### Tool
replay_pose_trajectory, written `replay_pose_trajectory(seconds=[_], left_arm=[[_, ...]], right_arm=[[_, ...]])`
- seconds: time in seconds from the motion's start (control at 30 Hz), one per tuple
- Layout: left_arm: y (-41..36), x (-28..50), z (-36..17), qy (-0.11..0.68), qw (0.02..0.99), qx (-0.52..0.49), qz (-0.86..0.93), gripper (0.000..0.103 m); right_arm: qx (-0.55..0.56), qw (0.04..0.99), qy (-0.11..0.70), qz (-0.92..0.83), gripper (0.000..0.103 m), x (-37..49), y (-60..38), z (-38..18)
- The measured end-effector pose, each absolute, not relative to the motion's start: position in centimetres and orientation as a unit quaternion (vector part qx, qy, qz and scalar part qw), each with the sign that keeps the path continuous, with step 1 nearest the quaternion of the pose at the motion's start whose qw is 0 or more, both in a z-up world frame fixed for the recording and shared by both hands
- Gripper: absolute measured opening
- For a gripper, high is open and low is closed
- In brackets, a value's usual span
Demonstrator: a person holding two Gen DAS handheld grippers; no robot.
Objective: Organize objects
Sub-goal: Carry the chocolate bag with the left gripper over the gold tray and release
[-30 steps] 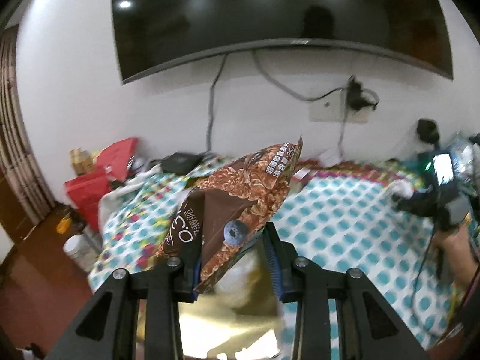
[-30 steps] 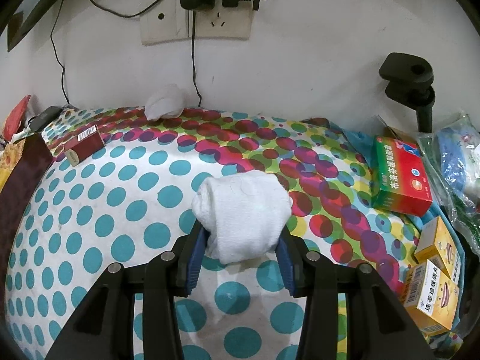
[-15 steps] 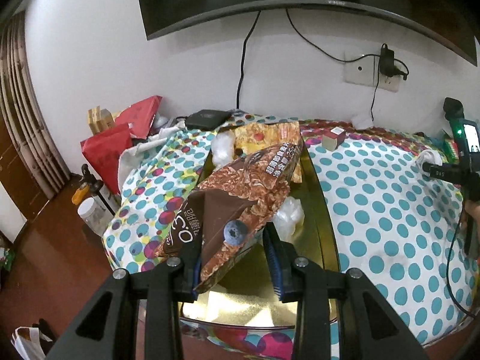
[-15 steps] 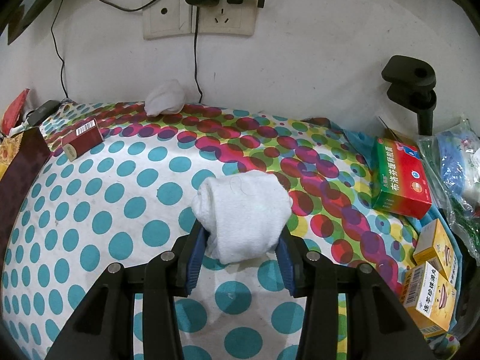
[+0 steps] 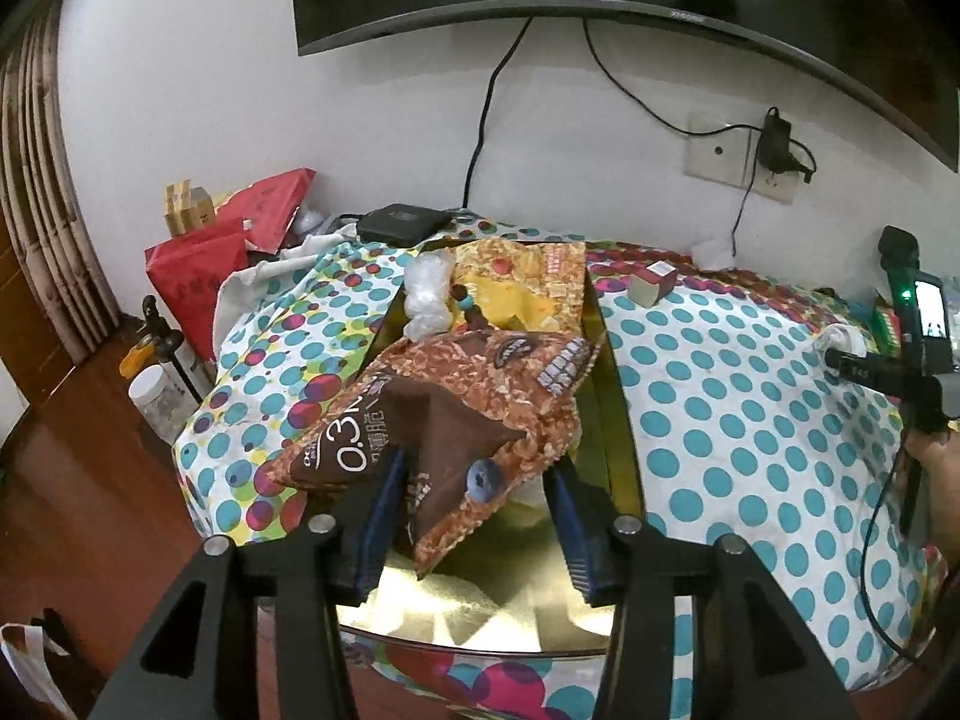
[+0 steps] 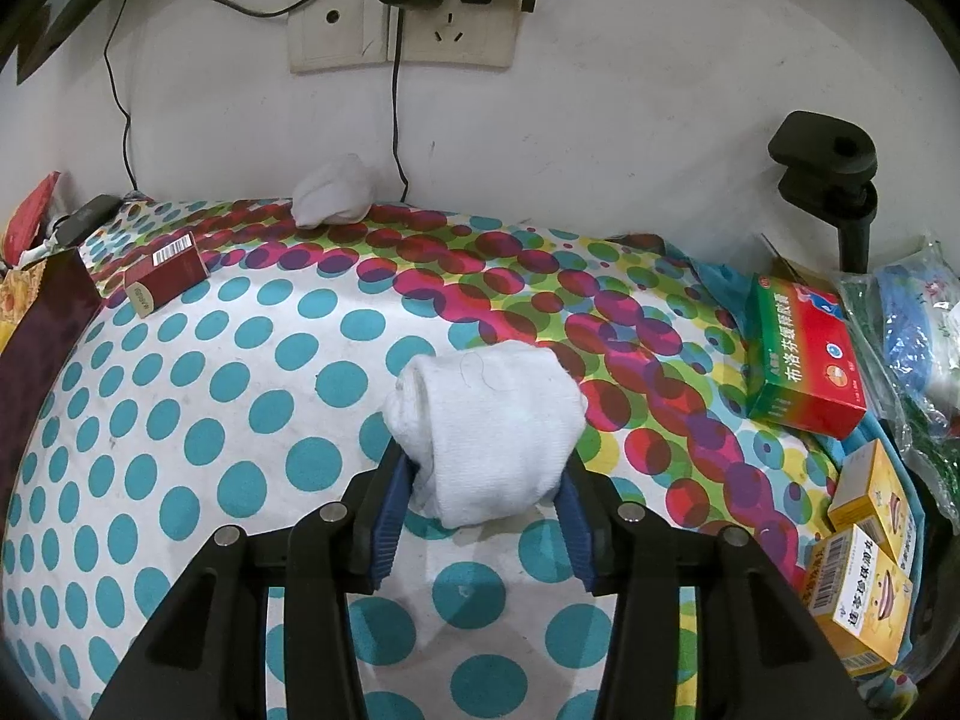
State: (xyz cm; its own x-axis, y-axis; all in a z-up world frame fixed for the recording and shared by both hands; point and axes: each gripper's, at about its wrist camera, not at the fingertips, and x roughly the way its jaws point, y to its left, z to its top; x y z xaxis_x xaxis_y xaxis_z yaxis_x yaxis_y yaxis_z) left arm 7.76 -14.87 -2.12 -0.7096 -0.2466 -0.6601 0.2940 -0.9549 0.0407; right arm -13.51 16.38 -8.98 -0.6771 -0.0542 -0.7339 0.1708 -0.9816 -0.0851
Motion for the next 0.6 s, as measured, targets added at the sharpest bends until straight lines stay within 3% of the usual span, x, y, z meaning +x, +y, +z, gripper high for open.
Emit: replay_pose_trajectory(seconds=[0.6], left_arm=[[-15.4,9.5,-0.6,0.075,0.125,0.335,-0.931,0.054]], right_arm=[[0.399,0.061,0.075,-0.912,0.044,-13.6,16.4,-8.8]])
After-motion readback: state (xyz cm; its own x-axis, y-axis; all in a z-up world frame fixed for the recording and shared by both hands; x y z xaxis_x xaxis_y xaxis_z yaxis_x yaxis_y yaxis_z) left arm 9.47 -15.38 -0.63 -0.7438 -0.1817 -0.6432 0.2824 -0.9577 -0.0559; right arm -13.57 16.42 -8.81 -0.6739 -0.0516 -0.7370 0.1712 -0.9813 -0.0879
